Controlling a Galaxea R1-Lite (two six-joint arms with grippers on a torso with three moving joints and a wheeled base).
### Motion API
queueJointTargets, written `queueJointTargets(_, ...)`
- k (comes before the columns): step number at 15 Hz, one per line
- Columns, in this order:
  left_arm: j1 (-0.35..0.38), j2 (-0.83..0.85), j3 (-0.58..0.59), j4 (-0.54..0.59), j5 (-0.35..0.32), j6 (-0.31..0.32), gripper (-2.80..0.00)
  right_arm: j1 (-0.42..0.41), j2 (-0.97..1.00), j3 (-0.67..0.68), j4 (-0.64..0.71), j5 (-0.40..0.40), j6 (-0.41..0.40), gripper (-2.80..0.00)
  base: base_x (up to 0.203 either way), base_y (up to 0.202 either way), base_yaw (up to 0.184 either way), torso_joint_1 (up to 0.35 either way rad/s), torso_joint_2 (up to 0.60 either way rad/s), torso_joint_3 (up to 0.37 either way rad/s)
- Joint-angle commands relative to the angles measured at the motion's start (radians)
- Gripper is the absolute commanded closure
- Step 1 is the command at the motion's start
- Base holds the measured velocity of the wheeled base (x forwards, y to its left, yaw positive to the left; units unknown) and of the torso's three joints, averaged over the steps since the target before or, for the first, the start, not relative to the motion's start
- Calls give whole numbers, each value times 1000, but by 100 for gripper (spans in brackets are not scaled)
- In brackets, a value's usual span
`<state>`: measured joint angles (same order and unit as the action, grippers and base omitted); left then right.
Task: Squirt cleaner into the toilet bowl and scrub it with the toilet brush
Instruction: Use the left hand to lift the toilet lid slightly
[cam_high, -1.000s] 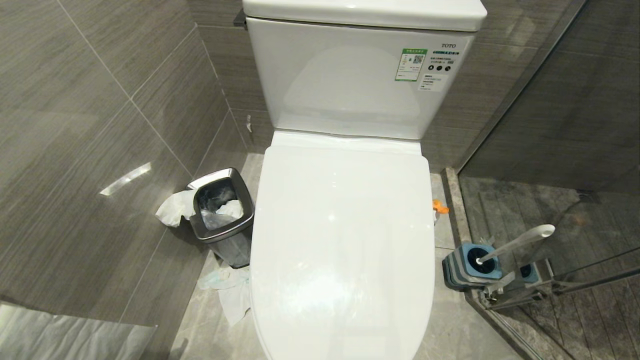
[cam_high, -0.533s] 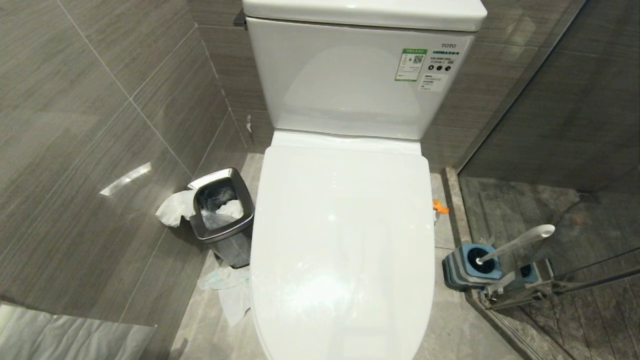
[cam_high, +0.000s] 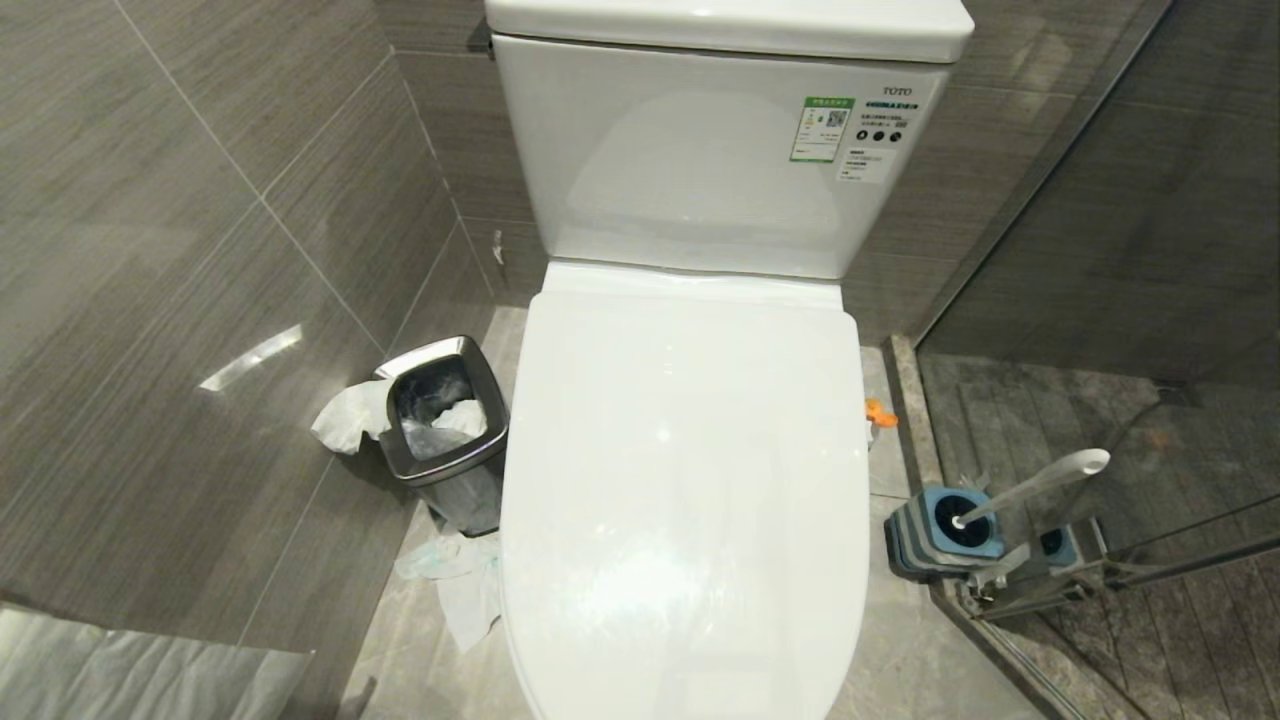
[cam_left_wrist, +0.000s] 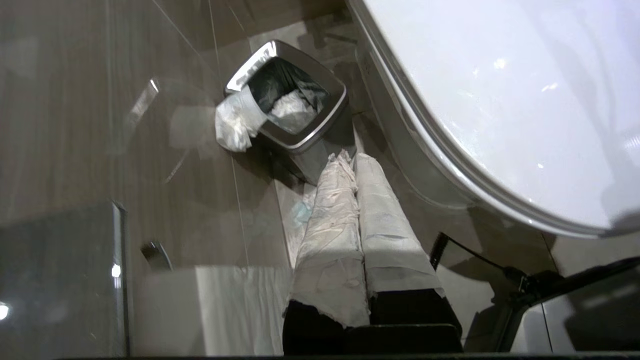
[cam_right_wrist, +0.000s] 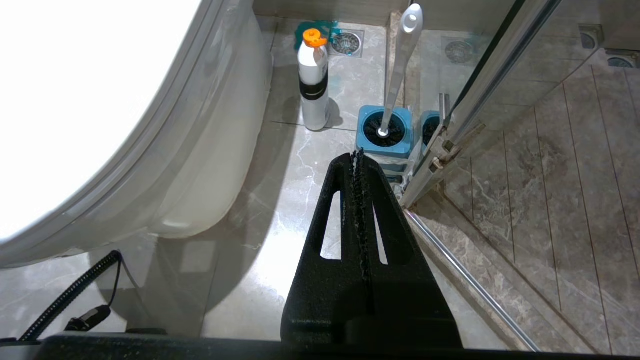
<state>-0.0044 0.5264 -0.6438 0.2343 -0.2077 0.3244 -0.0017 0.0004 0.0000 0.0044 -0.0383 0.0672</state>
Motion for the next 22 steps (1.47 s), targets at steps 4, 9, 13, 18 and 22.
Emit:
queueJointTargets(4,-15,208,-134,-5,0,8,0,0,0,0,0,0,0,0,0,0,0,0,0,0)
queueJointTargets(9,-64,352,-165,-2,6,26,0,0,0,0,0,0,0,0,0,0,0,0,0,0)
queueJointTargets(13,-78,435,-360,223,-3,59,0,0,0,0,0,0,0,0,0,0,0,0,0,0)
queueJointTargets(18,-94,552,-441,370,29,82,0,0,0,0,0,0,0,0,0,0,0,0,0,0)
queueJointTargets(22,-167,569,-439,357,33,82,0,0,0,0,0,0,0,0,0,0,0,0,0,0)
